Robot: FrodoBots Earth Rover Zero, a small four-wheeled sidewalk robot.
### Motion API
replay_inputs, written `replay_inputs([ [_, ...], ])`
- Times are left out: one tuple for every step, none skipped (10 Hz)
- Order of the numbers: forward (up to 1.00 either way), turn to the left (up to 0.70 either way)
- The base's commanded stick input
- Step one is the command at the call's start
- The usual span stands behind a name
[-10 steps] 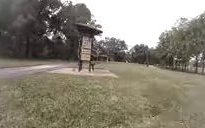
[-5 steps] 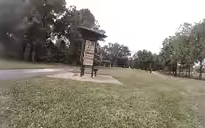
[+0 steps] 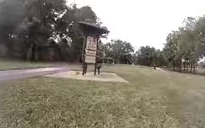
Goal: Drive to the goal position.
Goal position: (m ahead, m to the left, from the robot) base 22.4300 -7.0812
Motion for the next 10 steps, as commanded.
replay_inputs([
  [0.70,-0.14],
  [0.70,-0.14],
  [0.70,-0.14],
  [0.70,-0.14],
  [0.70,-0.14],
  [0.70,-0.14],
  [0.70,-0.14],
  [0.70,-0.14],
  [0.70,-0.14],
  [0.70,-0.14],
])
